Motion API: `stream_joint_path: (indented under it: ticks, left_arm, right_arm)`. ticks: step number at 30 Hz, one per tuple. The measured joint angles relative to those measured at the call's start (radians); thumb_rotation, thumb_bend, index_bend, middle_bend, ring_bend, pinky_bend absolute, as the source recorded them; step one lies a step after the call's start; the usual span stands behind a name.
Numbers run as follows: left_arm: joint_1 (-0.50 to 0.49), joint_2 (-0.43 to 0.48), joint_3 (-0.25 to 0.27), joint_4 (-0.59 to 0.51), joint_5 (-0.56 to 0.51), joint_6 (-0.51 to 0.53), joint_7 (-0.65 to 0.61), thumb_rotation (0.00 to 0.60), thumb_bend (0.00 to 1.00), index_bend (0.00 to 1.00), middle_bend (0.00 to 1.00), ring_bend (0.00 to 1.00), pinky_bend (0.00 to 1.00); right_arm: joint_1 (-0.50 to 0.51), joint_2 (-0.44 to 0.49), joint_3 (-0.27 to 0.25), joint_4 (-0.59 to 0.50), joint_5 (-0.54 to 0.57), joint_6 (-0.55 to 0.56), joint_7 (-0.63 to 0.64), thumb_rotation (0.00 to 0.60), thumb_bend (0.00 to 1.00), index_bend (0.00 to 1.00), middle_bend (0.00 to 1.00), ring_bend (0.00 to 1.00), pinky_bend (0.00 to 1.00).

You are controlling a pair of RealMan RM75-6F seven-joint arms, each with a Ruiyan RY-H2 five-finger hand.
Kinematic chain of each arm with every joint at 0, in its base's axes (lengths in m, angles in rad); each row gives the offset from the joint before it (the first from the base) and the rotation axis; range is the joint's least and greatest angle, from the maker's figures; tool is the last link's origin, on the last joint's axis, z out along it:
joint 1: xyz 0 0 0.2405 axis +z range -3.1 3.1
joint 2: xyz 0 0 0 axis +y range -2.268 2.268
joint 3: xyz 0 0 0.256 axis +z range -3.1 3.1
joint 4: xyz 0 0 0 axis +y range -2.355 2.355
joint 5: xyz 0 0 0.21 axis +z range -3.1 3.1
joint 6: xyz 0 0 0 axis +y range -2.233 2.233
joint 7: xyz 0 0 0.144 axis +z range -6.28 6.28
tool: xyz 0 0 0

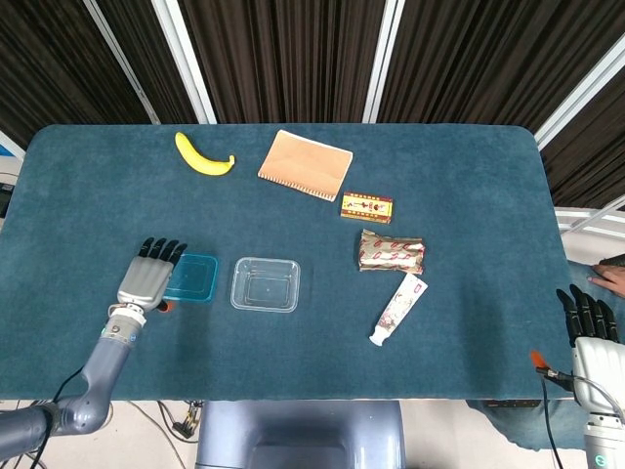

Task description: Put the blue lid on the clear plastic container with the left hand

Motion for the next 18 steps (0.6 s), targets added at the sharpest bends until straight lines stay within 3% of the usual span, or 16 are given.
stream_joint_path:
  ticks: [18]
  left_arm:
    - [-0.058,-0.087,0.028,0.139,0.015,-0.049,-0.047,0.600,0.08,0.06,0.06,0.00,0.00]
  right_arm:
    - [0.000,-0.004,0.010,-0.001,0.027,-0.007,-0.002,0.600,0.27,0.05,0.00,0.00,0.00]
